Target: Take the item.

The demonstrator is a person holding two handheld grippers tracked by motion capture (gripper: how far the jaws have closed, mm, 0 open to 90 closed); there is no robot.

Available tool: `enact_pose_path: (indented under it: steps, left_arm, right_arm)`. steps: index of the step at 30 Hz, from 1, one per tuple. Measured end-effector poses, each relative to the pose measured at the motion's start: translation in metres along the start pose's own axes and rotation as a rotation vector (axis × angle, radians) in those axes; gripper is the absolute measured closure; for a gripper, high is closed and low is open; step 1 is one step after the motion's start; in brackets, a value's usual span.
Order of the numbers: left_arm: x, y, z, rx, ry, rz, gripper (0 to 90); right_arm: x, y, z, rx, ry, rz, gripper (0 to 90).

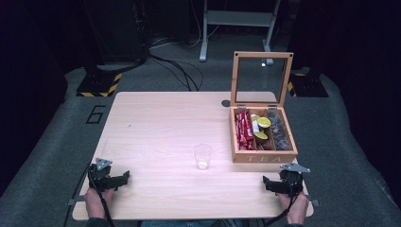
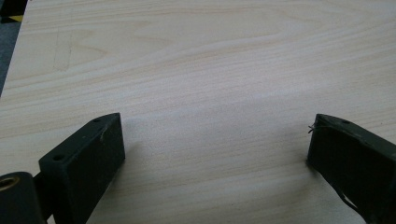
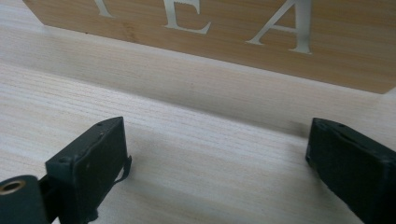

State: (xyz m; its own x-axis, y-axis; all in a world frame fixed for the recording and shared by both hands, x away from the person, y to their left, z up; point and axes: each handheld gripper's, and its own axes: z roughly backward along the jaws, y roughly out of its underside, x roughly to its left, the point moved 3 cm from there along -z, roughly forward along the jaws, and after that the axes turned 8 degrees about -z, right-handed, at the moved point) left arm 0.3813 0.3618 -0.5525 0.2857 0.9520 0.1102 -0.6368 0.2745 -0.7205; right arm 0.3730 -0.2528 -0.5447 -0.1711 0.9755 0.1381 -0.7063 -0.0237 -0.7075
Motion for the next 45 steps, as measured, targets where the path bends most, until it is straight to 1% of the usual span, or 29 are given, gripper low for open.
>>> enact_pose_path:
  steps: [2, 5, 10, 11, 12, 16, 19, 21, 22, 24, 25, 27, 29, 30, 31, 32, 33, 34, 37, 39, 41, 42, 44, 45]
  left_arm:
    - [0.000, 0.000, 0.000, 0.000, 0.000, 0.000, 3.8]
    - [0.000, 0.000, 0.000, 0.001, 0.001, 0.002, 3.8]
    - [0.000, 0.000, 0.000, 0.001, 0.000, 0.000, 3.8]
    - [0.000, 0.000, 0.000, 0.002, 0.001, 0.002, 3.8]
    - [0.000, 0.000, 0.000, 0.002, 0.001, 0.001, 3.9]
    - [0.000, 0.000, 0.000, 0.002, 0.001, 0.002, 3.8]
    - [0.000, 0.000, 0.000, 0.001, 0.001, 0.002, 3.9]
    - [0.000, 0.000, 0.000, 0.002, 0.001, 0.002, 3.8]
    - [0.000, 0.000, 0.000, 0.002, 0.001, 0.002, 3.8]
    - [0.000, 0.000, 0.000, 0.002, 0.001, 0.002, 3.8]
    - [0.000, 0.000, 0.000, 0.002, 0.001, 0.002, 3.8]
    - [0.000, 0.000, 0.000, 0.000, 0.000, 0.001, 3.8]
    - [0.000, 0.000, 0.000, 0.002, 0.001, 0.002, 3.8]
    - [0.000, 0.000, 0.000, 0.002, 0.001, 0.002, 3.8]
    - [0.000, 0.000, 0.000, 0.001, 0.000, 0.001, 3.8]
    - [0.000, 0.000, 0.000, 0.001, 0.000, 0.001, 3.8]
    - [0.000, 0.000, 0.000, 0.002, 0.001, 0.001, 3.9]
    - [0.000, 0.000, 0.000, 0.002, 0.001, 0.001, 3.9]
    - [0.000, 0.000, 0.000, 0.002, 0.000, 0.001, 3.9]
    - [-0.001, 0.000, 0.001, 0.001, -0.001, 0.001, 4.0]
    - [0.000, 0.000, 0.000, 0.002, 0.000, 0.001, 4.0]
    - [0.000, 0.000, 0.000, 0.002, 0.001, 0.001, 3.9]
    - [0.000, 0.000, 0.000, 0.002, 0.001, 0.001, 3.9]
    - [0.000, 0.000, 0.000, 0.002, 0.001, 0.001, 3.9]
  right_arm:
    - [0.000, -0.002, 0.006, -0.022, -0.010, -0.004, 8.0]
    - [0.002, -0.008, 0.016, -0.035, -0.033, -0.018, 9.4]
    - [0.004, -0.023, 0.034, -0.051, -0.036, -0.009, 10.4]
    - [0.003, -0.026, 0.038, -0.054, -0.033, 0.002, 10.5]
    - [0.003, -0.030, 0.042, -0.060, -0.029, 0.001, 10.6]
    - [-0.001, -0.047, 0.059, -0.092, -0.038, -0.008, 10.3]
    - [-0.004, -0.067, 0.066, -0.106, -0.024, 0.020, 11.1]
    - [-0.006, -0.079, 0.063, -0.105, -0.030, 0.025, 13.3]
    - [-0.008, -0.084, 0.060, -0.098, -0.041, 0.023, 13.4]
    - [-0.012, -0.094, 0.051, -0.083, -0.034, 0.025, 14.6]
    - [-0.014, -0.098, 0.047, -0.074, -0.035, 0.012, 15.9]
    - [-0.018, -0.105, 0.039, -0.064, -0.031, 0.008, 21.2]
    - [-0.022, -0.111, 0.032, -0.046, -0.022, -0.006, 28.1]
    - [-0.024, -0.113, 0.028, -0.045, -0.019, -0.010, 34.0]
    - [-0.026, -0.114, 0.026, -0.035, -0.013, -0.014, 37.5]
    - [-0.026, -0.114, 0.026, -0.035, -0.013, -0.014, 37.5]
    - [-0.031, -0.116, 0.018, -0.009, -0.012, -0.040, 44.9]
    - [-0.033, -0.116, 0.015, -0.001, -0.007, -0.056, 46.5]
    - [-0.036, -0.116, 0.009, 0.019, -0.012, -0.077, 51.1]
    - [-0.037, -0.117, 0.005, 0.041, -0.007, -0.090, 53.8]
    - [-0.038, -0.117, 0.003, 0.048, -0.009, -0.086, 55.6]
    - [-0.038, -0.117, -0.002, 0.077, 0.001, -0.095, 59.7]
    - [-0.038, -0.117, -0.003, 0.087, -0.001, -0.102, 60.5]
    - [-0.038, -0.118, -0.006, 0.103, -0.001, -0.101, 64.4]
